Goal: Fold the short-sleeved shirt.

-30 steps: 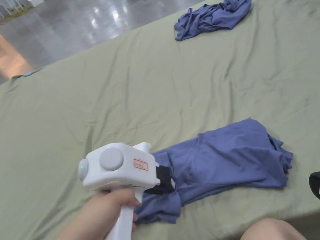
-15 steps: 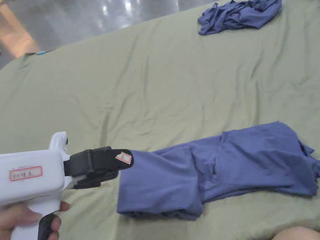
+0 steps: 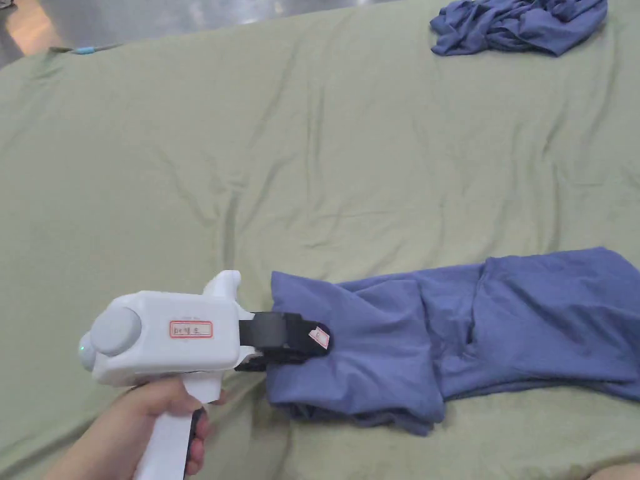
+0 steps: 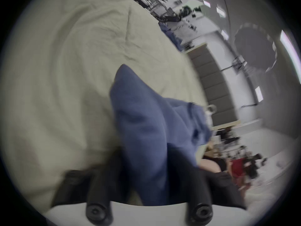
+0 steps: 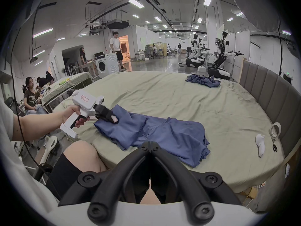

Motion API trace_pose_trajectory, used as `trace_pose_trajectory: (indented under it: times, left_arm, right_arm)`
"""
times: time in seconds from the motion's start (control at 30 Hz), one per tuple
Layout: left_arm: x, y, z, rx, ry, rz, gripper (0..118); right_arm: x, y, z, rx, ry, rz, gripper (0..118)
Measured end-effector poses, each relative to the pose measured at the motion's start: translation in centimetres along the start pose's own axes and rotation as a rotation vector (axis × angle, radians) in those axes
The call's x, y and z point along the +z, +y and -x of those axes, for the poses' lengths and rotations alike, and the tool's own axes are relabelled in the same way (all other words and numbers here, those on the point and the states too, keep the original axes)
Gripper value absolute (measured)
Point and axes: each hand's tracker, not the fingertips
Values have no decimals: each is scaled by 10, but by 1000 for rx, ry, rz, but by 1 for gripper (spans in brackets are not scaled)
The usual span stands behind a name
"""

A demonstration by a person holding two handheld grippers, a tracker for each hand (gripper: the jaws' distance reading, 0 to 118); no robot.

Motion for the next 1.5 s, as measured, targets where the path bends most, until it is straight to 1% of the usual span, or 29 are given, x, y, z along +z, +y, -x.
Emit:
trace_pose_trajectory:
  times: [0.03,0.07,0.1,0.13,0.2,0.3,0.37,0.4,0.43,0.53,0.6,0.67,0.7,0.73,0.77,0.8,0.87,0.97,1.03,1.13,1.2,1.23,1.3,1.33,1.37,1.4,1.43,1.47,1.5]
  left_arm:
    - [4,0,9,34,3,-16,13]
    - [6,2,30,112,-96,-17,13]
    - [12,1,35,177,-183,-17,12]
    - [20,-1,32,149,-168,-57,12]
    - [29,-6,23,103,-171,-63,12]
    - [49,-6,21,92,-186,-91,11]
    - [64,-3,32,112,-202,-93,11]
    - [75,-4,39,109,-169,-111,11]
    - [87,-5,47,104,-105,-131,11]
    - [122,-9,79,221,-42,-118,11]
    - [142,-11,82,252,40,-131,11]
    - [162,-10,68,270,124,-126,11]
    - [170,-8,55,309,117,-146,11]
    - [175,-6,38,311,108,-159,11]
    - [177,-2,16,284,107,-161,11]
    - [175,5,-8,209,124,-160,11]
    - [163,16,-53,161,171,-144,11]
    - [119,33,-112,77,136,-82,11]
    - [79,44,-139,51,148,-25,11]
    - [13,48,-157,46,161,27,11]
    - [-27,50,-163,53,220,73,11]
    - [-46,52,-167,53,231,69,11]
    - [-77,52,-175,14,283,88,12]
    - [-93,52,-183,-26,333,103,12]
    - [-105,50,-190,-49,345,129,13]
    - [-115,46,-198,-88,329,164,25]
    - [-121,42,-204,-128,314,206,47]
    - [-119,40,-211,-157,295,231,80]
    - [-112,39,-216,-174,232,228,107]
  right_arm:
    - [0,0,1,-2,-3,0,2]
    - [0,1,2,-4,-1,1,2]
    - [0,0,2,-5,0,1,2]
    - [0,0,4,-4,2,1,2]
    - [0,1,8,2,7,5,2]
    - [5,2,11,18,10,6,2]
    - [8,4,13,26,9,0,2]
    - [10,5,13,29,10,-6,2]
    - [13,5,13,28,11,-13,2]
    - [19,4,9,18,18,-30,2]
    - [19,1,7,16,21,-39,2]
    - [16,-2,5,7,9,-52,2]
    - [13,-4,2,-5,-1,-52,2]
    - [11,-6,0,-16,-12,-46,2]
    - [10,-8,-2,-21,-23,-40,2]
    - [9,-11,-5,-22,-27,-37,2]
    - [10,-15,-11,-18,-30,-37,2]
    - [19,-22,-21,-16,-43,-62,2]
    - [26,-28,-31,-35,-51,-76,2]
    - [41,-38,-47,-47,-75,-75,2]
    - [56,-46,-59,-58,-110,-86,2]
    - [63,-51,-65,-65,-123,-89,2]
    - [74,-61,-77,-95,-166,-79,2]
    - [77,-66,-83,-105,-176,-71,2]
    - [78,-70,-87,-112,-186,-58,2]
    - [79,-74,-92,-121,-211,-41,2]
    - [79,-77,-95,-126,-230,-31,2]
    - [80,-79,-98,-130,-229,-31,2]
    - [81,-82,-101,-136,-226,-33,2]
